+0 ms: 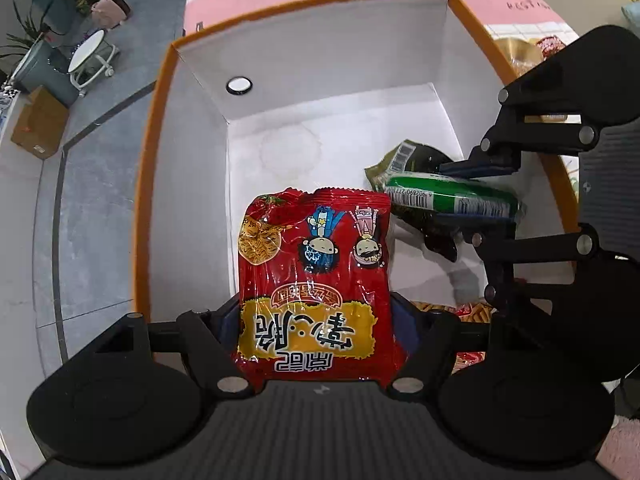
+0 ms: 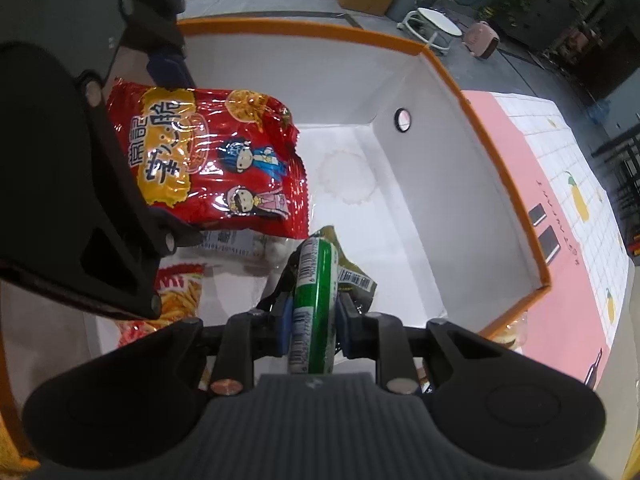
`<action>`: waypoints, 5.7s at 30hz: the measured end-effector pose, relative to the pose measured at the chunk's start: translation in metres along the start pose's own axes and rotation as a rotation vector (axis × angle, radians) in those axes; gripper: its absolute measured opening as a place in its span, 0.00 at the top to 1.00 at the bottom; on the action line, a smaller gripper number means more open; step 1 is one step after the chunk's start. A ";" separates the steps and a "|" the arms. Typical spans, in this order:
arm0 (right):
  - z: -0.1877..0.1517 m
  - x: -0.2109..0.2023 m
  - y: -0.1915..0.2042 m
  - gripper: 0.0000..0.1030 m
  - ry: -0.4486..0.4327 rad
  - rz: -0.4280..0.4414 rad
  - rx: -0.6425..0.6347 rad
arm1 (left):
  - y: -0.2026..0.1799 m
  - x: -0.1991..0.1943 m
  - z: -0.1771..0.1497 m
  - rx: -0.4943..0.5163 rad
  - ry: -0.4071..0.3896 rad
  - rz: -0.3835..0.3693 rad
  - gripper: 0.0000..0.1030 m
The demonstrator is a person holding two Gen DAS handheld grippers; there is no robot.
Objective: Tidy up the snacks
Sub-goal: 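Carry the red bag and green stick into the orange box while both grippers open to release, then move both grippers back from the box to the remaining snacks, then grasp the clear peanut pack with the left gripper while the right grasps the red-labelled duck pack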
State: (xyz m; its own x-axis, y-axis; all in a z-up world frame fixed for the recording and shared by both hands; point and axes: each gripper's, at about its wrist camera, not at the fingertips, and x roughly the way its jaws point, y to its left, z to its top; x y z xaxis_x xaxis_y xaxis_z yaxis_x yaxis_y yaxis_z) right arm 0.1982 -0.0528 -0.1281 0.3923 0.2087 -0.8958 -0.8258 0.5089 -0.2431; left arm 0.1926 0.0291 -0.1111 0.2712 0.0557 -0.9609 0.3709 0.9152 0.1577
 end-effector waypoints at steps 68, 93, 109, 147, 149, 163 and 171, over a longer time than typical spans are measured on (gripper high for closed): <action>-0.230 -0.082 -0.074 0.27 -0.231 -0.272 0.557 | -0.163 -0.053 0.044 -0.030 -0.389 -0.145 0.12; -0.259 0.016 -0.174 0.32 -0.178 -0.206 0.822 | -0.178 0.070 0.150 -0.149 -0.216 -0.116 0.10; -0.263 0.012 -0.168 0.45 -0.189 -0.204 0.814 | -0.191 0.078 0.154 -0.082 -0.232 -0.093 0.14; -0.307 -0.050 -0.065 0.25 -0.036 -0.058 0.687 | -0.225 0.045 0.017 -0.025 -0.230 -0.155 0.00; -0.306 -0.047 -0.064 0.23 -0.054 -0.059 0.681 | -0.224 0.047 0.018 -0.044 -0.229 -0.149 0.00; -0.300 -0.051 -0.065 0.61 -0.048 -0.034 0.697 | -0.225 0.038 0.017 -0.041 -0.240 -0.158 0.16; -0.307 -0.060 -0.075 0.67 -0.055 -0.021 0.789 | -0.225 0.009 0.021 -0.040 -0.289 -0.146 0.17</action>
State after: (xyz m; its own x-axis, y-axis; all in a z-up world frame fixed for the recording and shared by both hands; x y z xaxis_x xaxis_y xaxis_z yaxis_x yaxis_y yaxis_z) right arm 0.1125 -0.3598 -0.1697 0.4415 0.2231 -0.8691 -0.2947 0.9509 0.0944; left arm 0.1300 -0.1844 -0.1506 0.4603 -0.1880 -0.8676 0.3912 0.9203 0.0081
